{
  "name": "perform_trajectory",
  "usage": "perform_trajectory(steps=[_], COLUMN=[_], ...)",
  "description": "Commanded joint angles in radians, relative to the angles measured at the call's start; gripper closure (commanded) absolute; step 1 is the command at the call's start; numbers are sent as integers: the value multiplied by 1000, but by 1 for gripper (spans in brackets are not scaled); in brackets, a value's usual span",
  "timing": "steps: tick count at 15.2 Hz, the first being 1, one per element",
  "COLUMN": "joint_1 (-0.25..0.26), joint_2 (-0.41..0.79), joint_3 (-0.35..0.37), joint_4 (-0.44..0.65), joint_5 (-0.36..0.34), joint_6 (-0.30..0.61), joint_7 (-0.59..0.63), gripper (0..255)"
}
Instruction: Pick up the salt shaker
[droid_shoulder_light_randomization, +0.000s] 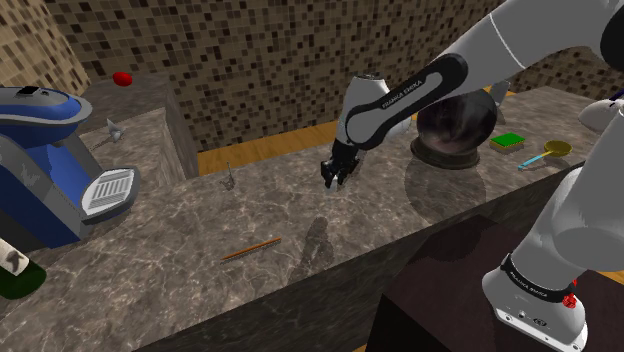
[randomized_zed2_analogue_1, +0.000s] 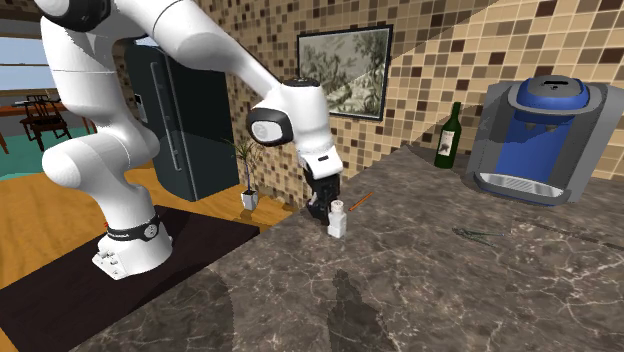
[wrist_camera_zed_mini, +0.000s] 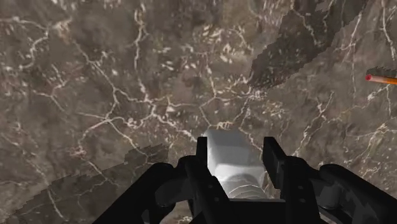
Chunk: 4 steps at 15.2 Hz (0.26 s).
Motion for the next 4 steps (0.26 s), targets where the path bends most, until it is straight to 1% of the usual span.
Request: perform_trajectory(steps=[1,4], joint_1=[-1,-2], joint_2=[-20,-31], joint_3=[-1,-2], joint_4=[7,12], joint_5=[-5,-8], joint_6=[-28,-43], joint_7=[7,11], gripper=[255,255])
